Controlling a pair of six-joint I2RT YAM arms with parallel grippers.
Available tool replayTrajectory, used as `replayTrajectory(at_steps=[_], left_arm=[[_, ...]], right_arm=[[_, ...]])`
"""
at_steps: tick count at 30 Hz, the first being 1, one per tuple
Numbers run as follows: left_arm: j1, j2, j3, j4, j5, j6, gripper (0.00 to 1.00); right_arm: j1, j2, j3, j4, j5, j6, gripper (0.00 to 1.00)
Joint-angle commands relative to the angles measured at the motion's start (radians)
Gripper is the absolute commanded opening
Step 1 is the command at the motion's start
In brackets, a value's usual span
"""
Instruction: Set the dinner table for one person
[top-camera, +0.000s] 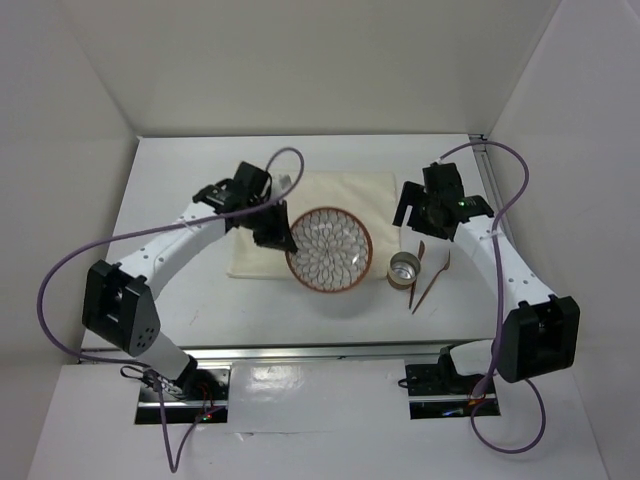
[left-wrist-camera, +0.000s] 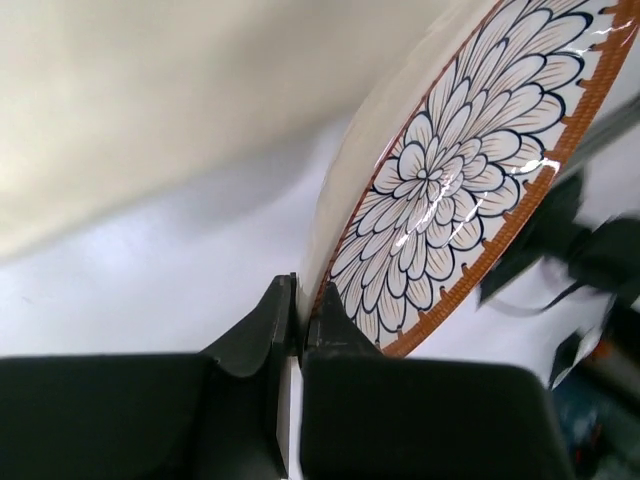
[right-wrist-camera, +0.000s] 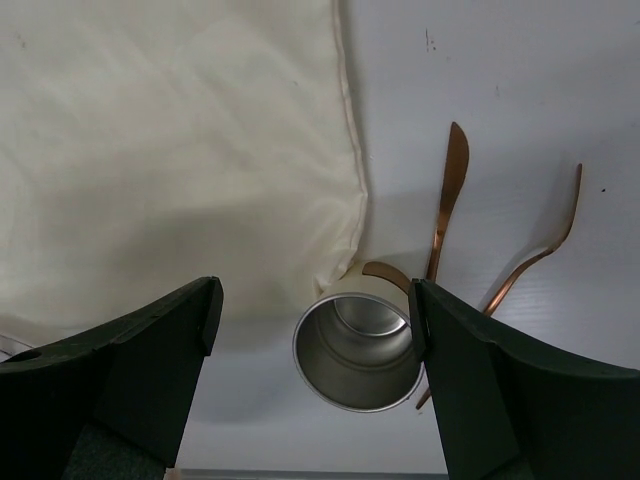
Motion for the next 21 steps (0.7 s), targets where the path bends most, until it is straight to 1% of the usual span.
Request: replayTrajectory(at_steps=[1, 2, 4, 5, 6, 8, 9, 10, 11, 14, 18, 21], left_arm=[[0.129, 0.052, 0.171, 0.033, 0.054, -0.034, 0.00], [0.144, 0.052, 0.189, 0.056, 0.045, -0.061, 0.00], [0.170, 0.136, 0.229, 0.088, 0.034, -0.104, 0.00], [0.180, 0.164, 0.254, 0.137, 0.034, -0.148, 0.00], [0.206, 0.188, 0.254, 0.165, 0.053, -0.167, 0.00], [0.216, 0.262, 0.287, 0.252, 0.067, -0.198, 0.00], [0.226, 0.293, 0.306, 0.265, 0.067, -0.198, 0.00], [0.240, 0.325, 0.330, 0.265, 0.067, -0.214, 0.00], [0.240, 0.390, 0.381, 0.265, 0.102, -0.215, 0.00], [0.250, 0.471, 0.444, 0.265, 0.102, -0.224, 0.00], [0.250, 0.538, 0.487, 0.265, 0.093, -0.215, 0.00], [0.250, 0.560, 0.487, 0.253, 0.093, -0.215, 0.00]], right_arm=[[-0.008, -0.055, 0.017, -0.018, -0.005, -0.009, 0.87], [-0.008, -0.055, 0.017, -0.018, -0.005, -0.009, 0.87], [-0.008, -0.064, 0.017, -0.027, -0.005, -0.009, 0.87], [-0.008, -0.064, 0.008, -0.027, -0.014, -0.009, 0.87], [-0.008, -0.075, 0.008, -0.036, -0.014, -0.009, 0.87], [-0.017, -0.084, 0.008, -0.036, -0.023, 0.003, 0.87], [-0.018, -0.084, 0.008, -0.023, -0.036, 0.012, 0.87], [-0.018, -0.084, 0.008, -0.012, -0.046, 0.012, 0.87], [-0.018, -0.084, 0.008, -0.003, -0.059, 0.012, 0.87], [-0.018, -0.072, 0.008, -0.003, -0.070, 0.012, 0.87], [-0.018, -0.072, -0.029, -0.012, -0.070, 0.012, 0.87], [-0.018, -0.100, -0.079, -0.021, -0.045, 0.035, 0.87]])
